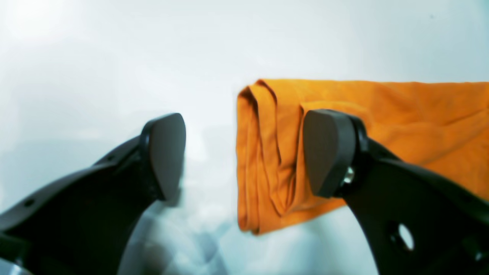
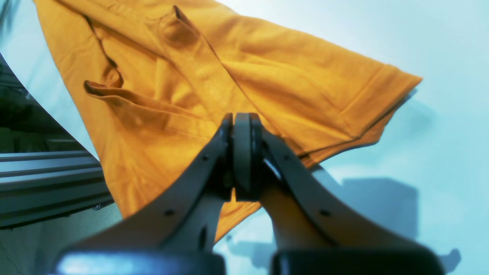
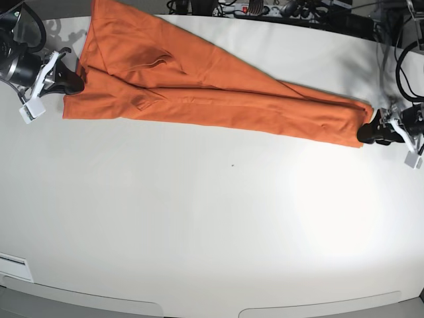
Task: Fold the T-shirt properly
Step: 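Regrasp the folded hem end with the left gripper and tug it outward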
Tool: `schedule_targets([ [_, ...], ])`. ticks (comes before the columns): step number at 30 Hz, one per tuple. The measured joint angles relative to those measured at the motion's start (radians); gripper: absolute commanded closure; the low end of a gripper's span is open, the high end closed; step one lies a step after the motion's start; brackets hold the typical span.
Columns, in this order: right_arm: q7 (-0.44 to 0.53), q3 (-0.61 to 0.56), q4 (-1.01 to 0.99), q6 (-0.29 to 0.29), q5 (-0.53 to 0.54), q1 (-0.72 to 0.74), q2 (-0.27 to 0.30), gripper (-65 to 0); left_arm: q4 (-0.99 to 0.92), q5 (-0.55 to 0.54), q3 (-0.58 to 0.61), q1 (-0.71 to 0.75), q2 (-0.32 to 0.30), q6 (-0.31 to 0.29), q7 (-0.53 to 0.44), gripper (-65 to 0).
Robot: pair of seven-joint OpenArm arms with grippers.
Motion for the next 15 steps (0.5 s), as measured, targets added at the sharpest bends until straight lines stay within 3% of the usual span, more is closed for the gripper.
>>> schedule_targets([
  [6, 0.000, 0.000, 0.000, 0.000, 0.001, 0.000, 0.000, 0.0, 0.001, -0.105, 0.022, 0.000, 0.021, -0.011, 0.084, -49.2],
  [15, 0.004, 0.000, 0.000, 0.000, 0.003, 0.002, 0.000, 0.0, 0.002, -0.126, 0.028, 0.026, 0.023, -0.012, 0.079, -49.2],
])
